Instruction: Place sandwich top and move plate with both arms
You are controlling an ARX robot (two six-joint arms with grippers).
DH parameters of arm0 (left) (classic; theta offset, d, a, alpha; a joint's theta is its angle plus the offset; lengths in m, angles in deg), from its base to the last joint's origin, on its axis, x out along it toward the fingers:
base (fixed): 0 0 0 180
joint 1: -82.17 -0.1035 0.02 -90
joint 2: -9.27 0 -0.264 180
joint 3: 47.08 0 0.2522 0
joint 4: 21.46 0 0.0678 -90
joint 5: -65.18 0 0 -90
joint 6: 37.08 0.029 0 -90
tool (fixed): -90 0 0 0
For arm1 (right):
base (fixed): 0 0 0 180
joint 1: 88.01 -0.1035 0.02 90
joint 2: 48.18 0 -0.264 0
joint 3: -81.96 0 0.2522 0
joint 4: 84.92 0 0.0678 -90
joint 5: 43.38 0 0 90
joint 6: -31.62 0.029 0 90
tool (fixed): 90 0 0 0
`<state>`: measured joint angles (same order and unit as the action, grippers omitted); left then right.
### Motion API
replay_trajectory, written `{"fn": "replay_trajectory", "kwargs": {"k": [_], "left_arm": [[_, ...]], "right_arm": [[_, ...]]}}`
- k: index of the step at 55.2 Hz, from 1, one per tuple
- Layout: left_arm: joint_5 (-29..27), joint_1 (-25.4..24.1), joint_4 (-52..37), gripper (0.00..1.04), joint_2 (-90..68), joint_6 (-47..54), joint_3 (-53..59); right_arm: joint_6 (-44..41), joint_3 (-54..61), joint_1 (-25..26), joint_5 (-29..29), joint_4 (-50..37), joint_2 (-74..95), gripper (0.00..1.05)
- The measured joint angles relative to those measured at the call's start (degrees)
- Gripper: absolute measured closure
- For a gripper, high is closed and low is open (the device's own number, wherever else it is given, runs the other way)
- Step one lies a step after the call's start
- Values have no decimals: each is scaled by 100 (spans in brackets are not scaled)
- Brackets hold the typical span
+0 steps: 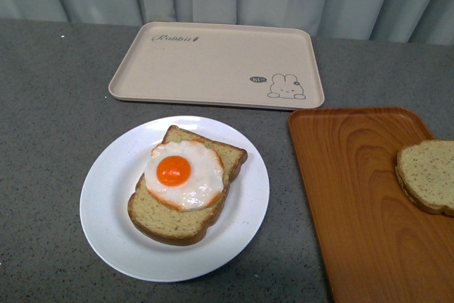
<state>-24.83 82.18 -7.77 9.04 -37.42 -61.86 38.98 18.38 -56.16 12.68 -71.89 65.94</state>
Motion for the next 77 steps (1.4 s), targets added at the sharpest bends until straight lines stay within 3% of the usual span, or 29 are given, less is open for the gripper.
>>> {"fn": "replay_trajectory", "kwargs": {"k": [12,31,37,46,50,57,61,77], "left_arm": [[0,0,0,6,0,0,0],[0,0,0,6,0,2,0],[0,0,0,6,0,2,0],[0,0,0,6,0,2,0],[0,0,0,6,0,2,0],[0,0,0,6,0,2,0],[0,0,0,6,0,2,0],[0,0,0,6,0,2,0]], "right_arm": [[118,-345,-267,-256,-2,516,9],[223,-417,-544,-170,-170,776,10],[227,-457,-562,-133,-216,787,33],[184,-457,-573,-85,-214,787,57],[166,-457,-575,-87,-203,787,76],[164,-457,-577,-133,-192,787,96],[164,-457,-581,-149,-188,787,102],[260,-227,-721,-437,-378,267,103]]}}
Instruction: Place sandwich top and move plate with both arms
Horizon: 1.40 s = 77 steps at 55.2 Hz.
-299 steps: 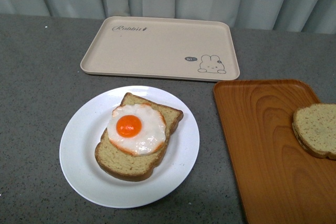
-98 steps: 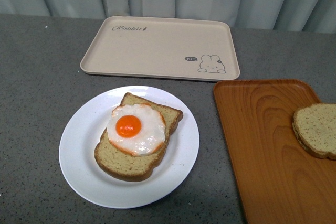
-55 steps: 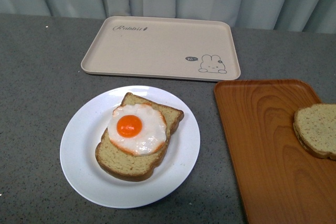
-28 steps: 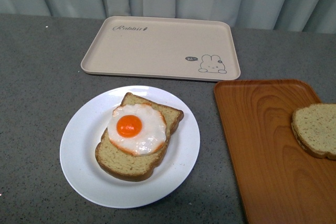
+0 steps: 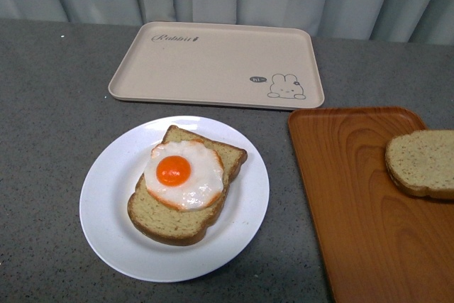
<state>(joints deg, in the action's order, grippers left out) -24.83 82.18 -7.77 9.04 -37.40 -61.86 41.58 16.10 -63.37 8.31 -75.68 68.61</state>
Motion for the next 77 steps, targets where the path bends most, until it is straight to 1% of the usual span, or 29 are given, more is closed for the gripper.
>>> {"fn": "replay_trajectory", "kwargs": {"k": [7,11,16,26,27,31,34,39,43,51,56,70,77], "left_arm": [[0,0,0,6,0,0,0],[0,0,0,6,0,0,0],[0,0,0,6,0,0,0],[0,0,0,6,0,0,0],[0,0,0,6,0,0,0],[0,0,0,6,0,0,0],[0,0,0,6,0,0,0],[0,0,0,6,0,0,0],[0,0,0,6,0,0,0],[0,0,0,6,0,0,0],[0,-2,0,6,0,0,0],[0,0,0,6,0,0,0],[0,0,0,6,0,0,0]], "right_arm": [[358,466,-422,-584,-542,-859,103],[481,686,-737,-704,-706,-1207,103],[739,962,-1300,-859,-1016,-1620,103],[1414,1163,-2371,-734,-1620,-1941,103],[1515,1180,-2551,-667,-1751,-1937,103],[1840,1191,-3099,-476,-2229,-1770,103],[2031,1172,-3471,-339,-2417,-1558,103],[2284,1073,-3932,-186,-2647,-1143,103],[2365,966,-4155,-85,-2697,-918,103],[2568,734,-4439,35,-2830,-507,103],[2638,640,-4520,55,-2938,-271,103],[2382,494,-4647,245,-2522,153,103],[2258,498,-4656,317,-2463,203,102]]}}
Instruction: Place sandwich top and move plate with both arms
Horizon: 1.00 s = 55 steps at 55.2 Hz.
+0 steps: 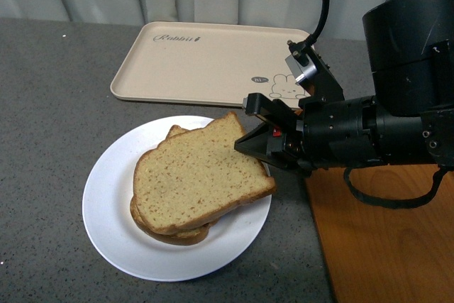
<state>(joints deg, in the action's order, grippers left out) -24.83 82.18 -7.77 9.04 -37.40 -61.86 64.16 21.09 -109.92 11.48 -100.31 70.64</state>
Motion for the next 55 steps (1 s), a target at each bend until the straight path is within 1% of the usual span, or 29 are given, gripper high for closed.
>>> {"fn": "replay_trajectory", "kwargs": {"k": [2,4,9,10,12,13,15,16,18,19,21,22,24,27,28,32,36,40,47,48,50,52,54,55], "left_arm": [[0,0,0,6,0,0,0],[0,0,0,6,0,0,0],[0,0,0,6,0,0,0],[0,0,0,6,0,0,0],[0,0,0,6,0,0,0],[0,0,0,6,0,0,0],[0,0,0,6,0,0,0],[0,0,0,6,0,0,0],[0,0,0,6,0,0,0],[0,0,0,6,0,0,0],[0,0,0,6,0,0,0],[0,0,0,6,0,0,0],[0,0,0,6,0,0,0],[0,0,0,6,0,0,0],[0,0,0,6,0,0,0],[0,0,0,6,0,0,0],[0,0,0,6,0,0,0],[0,0,0,6,0,0,0],[2,0,0,6,0,2,0],[0,0,0,6,0,2,0],[0,0,2,6,0,0,0],[0,0,2,6,0,2,0],[-2,0,2,6,2,0,0],[0,0,2,6,2,0,0]], "right_arm": [[-31,13,7,-2,0,2,93],[-46,28,22,4,2,2,89],[-79,164,131,-20,-46,-26,72],[-79,188,149,-22,-55,-35,71],[-92,282,238,-13,-63,-90,63],[-98,306,264,-4,-63,-107,62],[-122,428,404,55,-63,-232,54],[-122,446,424,63,-63,-251,53],[-127,577,584,120,-79,-424,46],[-127,614,629,138,-79,-474,44],[-192,813,881,297,-68,-807,34],[-221,870,955,363,-50,-909,32],[-350,1078,1228,616,57,-1311,22],[-693,1410,1589,1147,221,-1906,9],[-798,1515,1685,1287,249,-2068,7],[-1228,2004,2085,1775,487,-2806,9],[-1563,2485,2363,2256,389,-3416,9],[-1714,2649,2481,2358,350,-3698,9],[-1849,2671,2487,2361,310,-3753,9],[-1884,2693,2472,2411,221,-3718,9],[-2033,2815,2409,2610,-256,-3587,14],[-2253,3027,2323,2922,-986,-3335,21],[-2435,3230,2275,3106,-1526,-3143,27],[-2435,3230,2275,3106,-1526,-3143,27]]}}
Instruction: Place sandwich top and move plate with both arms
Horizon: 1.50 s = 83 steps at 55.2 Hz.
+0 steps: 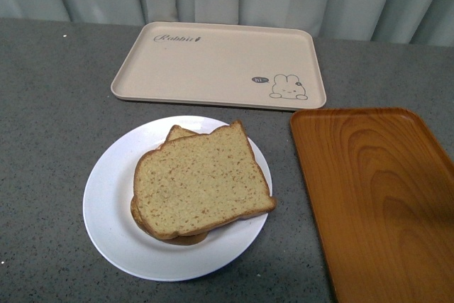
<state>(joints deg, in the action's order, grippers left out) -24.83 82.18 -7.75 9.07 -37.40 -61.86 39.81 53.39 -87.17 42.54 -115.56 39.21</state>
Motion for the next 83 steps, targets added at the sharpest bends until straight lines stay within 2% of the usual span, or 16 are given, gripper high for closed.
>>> {"fn": "replay_trajectory", "kwargs": {"k": [4,9,11,16,25,35,45,65,83], "left_arm": [[0,0,0,6,0,2,0],[0,0,2,6,0,0,0],[0,0,2,6,0,2,0],[0,0,2,6,2,0,0],[0,0,2,6,0,2,0],[0,0,2,6,2,0,0],[0,0,2,6,2,2,0],[0,0,2,6,2,2,0],[0,0,2,6,2,2,0]], "right_arm": [[-378,509,-66,302,-1187,142,42],[-605,914,-74,411,-2673,-205,56],[-654,960,-72,426,-2938,-446,62],[-717,1071,-74,428,-2833,-1049,76],[-807,1346,-79,417,-2022,-1976,104],[-798,1451,-79,420,-1139,-3018,104],[-798,1429,-79,407,267,-4382,104],[-798,1447,-79,404,1537,-5803,104],[-798,1449,-79,404,2337,-6649,104]]}}
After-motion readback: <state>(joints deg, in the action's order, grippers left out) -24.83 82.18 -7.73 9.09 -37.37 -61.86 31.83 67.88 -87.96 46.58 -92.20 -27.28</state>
